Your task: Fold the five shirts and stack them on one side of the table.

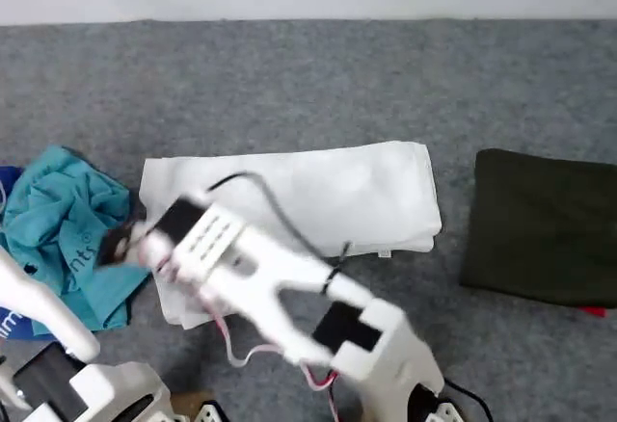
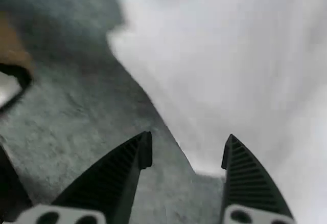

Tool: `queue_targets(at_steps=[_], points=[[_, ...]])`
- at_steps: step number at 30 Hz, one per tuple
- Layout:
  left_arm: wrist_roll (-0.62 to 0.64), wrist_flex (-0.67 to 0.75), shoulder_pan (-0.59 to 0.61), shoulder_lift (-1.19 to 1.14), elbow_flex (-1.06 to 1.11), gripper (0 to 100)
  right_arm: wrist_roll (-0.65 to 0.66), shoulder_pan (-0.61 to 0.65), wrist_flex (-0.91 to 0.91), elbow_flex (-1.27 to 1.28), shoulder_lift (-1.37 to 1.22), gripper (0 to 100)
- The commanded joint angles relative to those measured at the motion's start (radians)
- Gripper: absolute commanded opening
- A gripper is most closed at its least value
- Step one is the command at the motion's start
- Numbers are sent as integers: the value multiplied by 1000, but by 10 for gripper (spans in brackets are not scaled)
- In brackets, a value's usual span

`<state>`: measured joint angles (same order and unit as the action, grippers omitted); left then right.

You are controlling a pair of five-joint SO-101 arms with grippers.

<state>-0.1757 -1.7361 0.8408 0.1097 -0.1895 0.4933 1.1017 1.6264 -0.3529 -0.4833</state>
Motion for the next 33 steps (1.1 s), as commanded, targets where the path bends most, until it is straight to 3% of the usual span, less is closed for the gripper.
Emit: queue_targets(at_steps=[1, 16, 22, 33], points=[[-23, -2, 6, 32, -4, 18, 2, 81, -61, -9, -19, 229], [-18, -8, 8, 32, -4, 18, 5, 62, -239, -40, -262, 220], [-18, -8, 8, 32, -4, 18, 11, 59, -225, -83, -285, 4], [-18, -2, 6, 32, -4, 18, 11, -7, -160, -206, -249, 9]])
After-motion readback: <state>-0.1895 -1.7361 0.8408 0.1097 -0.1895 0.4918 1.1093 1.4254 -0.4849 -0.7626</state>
